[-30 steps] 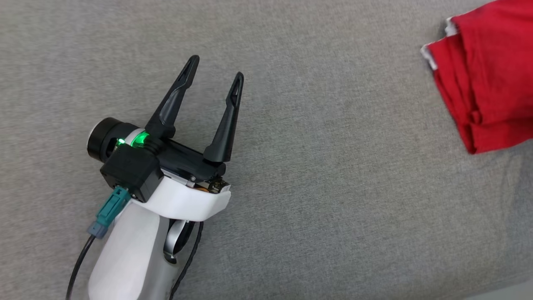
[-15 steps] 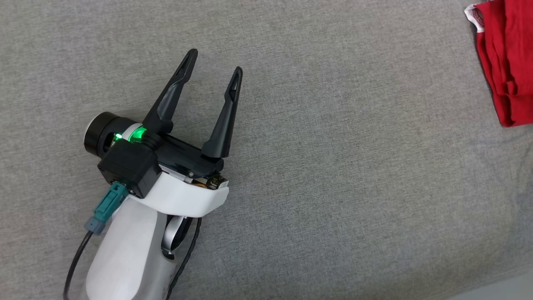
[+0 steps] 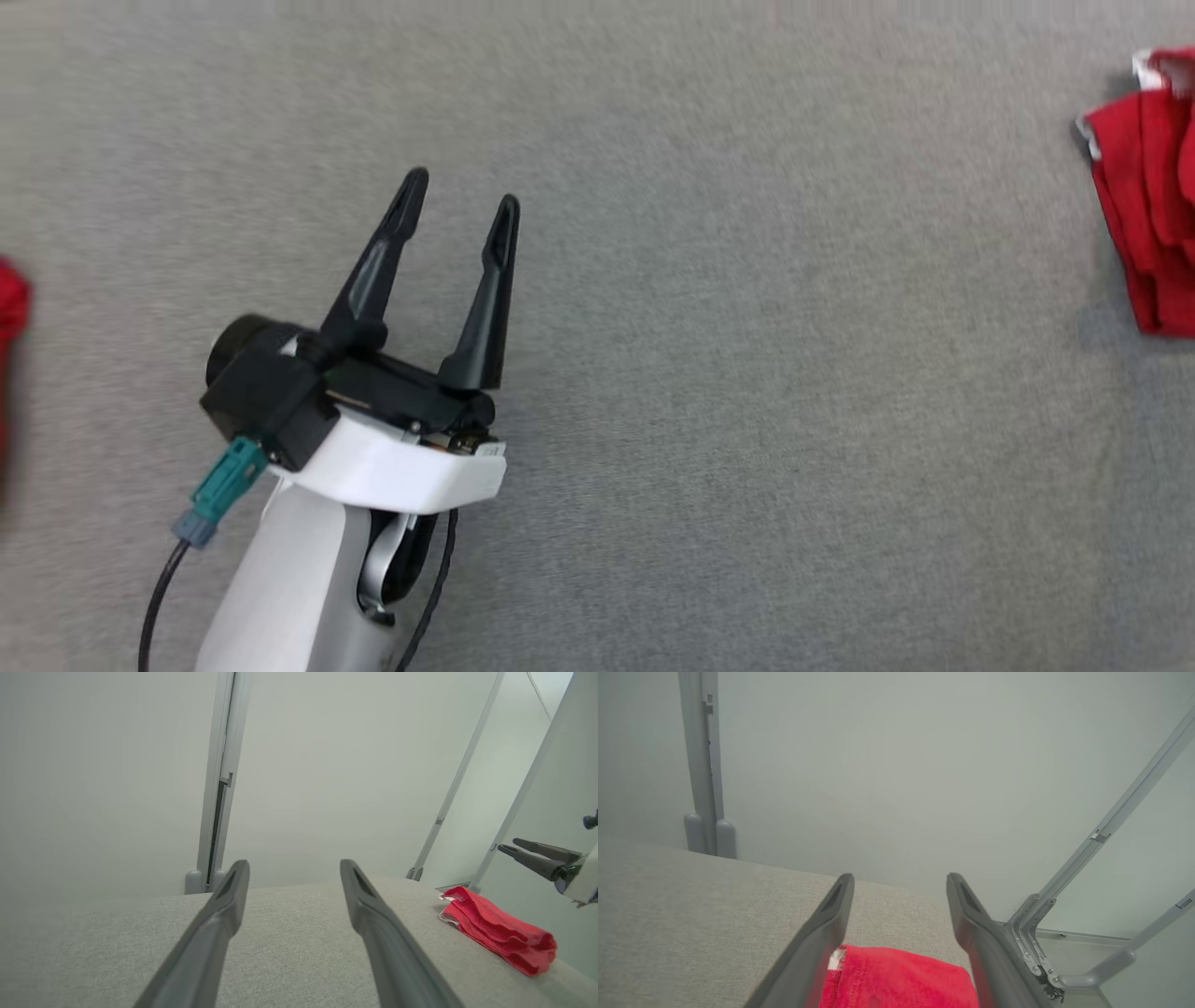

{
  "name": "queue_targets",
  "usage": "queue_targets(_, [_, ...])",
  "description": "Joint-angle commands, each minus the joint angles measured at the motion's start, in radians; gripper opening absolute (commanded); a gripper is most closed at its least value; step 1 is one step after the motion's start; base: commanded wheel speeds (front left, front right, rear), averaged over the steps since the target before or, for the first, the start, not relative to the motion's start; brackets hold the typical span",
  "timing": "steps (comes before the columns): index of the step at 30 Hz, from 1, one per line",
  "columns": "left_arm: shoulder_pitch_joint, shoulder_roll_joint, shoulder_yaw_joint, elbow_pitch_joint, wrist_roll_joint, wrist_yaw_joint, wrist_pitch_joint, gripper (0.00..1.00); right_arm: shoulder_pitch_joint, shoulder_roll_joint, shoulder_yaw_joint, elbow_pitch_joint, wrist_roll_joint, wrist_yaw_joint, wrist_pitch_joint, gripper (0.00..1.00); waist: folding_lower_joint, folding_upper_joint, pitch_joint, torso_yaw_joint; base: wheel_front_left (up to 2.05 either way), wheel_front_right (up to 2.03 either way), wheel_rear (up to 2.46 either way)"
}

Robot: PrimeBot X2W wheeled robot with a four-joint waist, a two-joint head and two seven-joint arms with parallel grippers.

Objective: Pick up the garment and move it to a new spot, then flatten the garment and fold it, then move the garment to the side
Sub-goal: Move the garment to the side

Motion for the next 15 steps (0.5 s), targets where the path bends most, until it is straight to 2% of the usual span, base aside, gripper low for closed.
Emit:
queue_targets(1, [0.023,0.002,0.002,-0.002,-0.012,0.01,-0.002,1.0,0.036,0.016,0.002,-0.019,0.004,-0.001,-0.007,1.0,0.0,0.0,-0.104,0.082,0.0,0.0,0.0])
queue_targets(5, [0.084,0.002,0.008,-0.002,-0.036,0.032,-0.002,1.0,0.152,0.087,0.0,-0.12,0.051,-0.001,-0.008,1.0,0.0,0.0,-0.207,0.144,0.0,0.0,0.0])
queue_targets(9, [0.138,0.002,0.006,0.008,-0.031,0.046,-0.002,1.0,0.28,0.157,-0.057,-0.221,0.11,-0.001,-0.009,1.0,0.0,0.0,-0.283,0.201,0.0,0.0,0.0])
queue_targets(15, [0.206,0.002,-0.007,0.026,-0.013,0.059,-0.002,1.0,0.49,0.26,-0.135,-0.366,0.043,-0.001,-0.008,1.0,0.0,0.0,-0.356,0.259,0.0,0.0,0.0])
